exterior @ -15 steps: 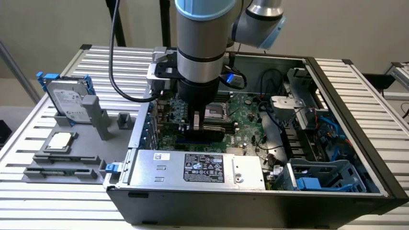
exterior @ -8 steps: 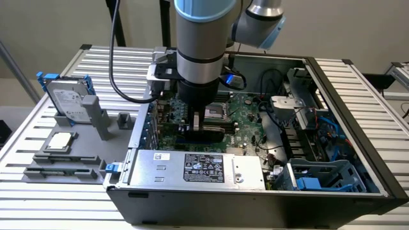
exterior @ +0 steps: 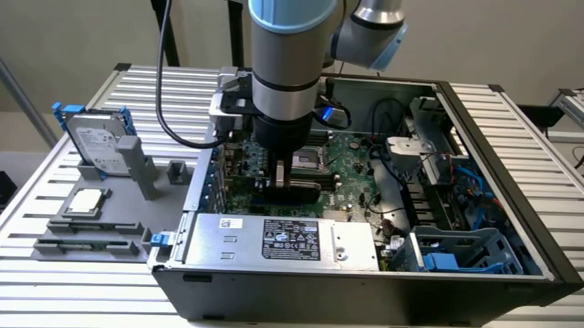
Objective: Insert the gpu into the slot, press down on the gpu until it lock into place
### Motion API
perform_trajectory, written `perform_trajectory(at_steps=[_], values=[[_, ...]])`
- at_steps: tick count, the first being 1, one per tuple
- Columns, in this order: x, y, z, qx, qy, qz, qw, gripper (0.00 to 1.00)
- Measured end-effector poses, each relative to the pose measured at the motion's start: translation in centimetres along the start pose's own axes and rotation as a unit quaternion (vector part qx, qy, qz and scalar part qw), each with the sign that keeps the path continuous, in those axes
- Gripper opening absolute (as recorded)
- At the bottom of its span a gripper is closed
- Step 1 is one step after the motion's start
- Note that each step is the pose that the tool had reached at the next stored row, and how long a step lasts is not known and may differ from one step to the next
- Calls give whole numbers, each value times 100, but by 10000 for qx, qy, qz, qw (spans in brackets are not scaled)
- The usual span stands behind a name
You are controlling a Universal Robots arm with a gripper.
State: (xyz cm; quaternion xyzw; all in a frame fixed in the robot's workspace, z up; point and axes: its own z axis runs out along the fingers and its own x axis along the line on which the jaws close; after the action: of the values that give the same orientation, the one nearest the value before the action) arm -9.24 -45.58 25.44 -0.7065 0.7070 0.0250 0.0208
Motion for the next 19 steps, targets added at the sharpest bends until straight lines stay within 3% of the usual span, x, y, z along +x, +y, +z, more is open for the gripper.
perform_trajectory(at_steps=[19], values=[[3,22,50,21,-9,-16,10000,26]])
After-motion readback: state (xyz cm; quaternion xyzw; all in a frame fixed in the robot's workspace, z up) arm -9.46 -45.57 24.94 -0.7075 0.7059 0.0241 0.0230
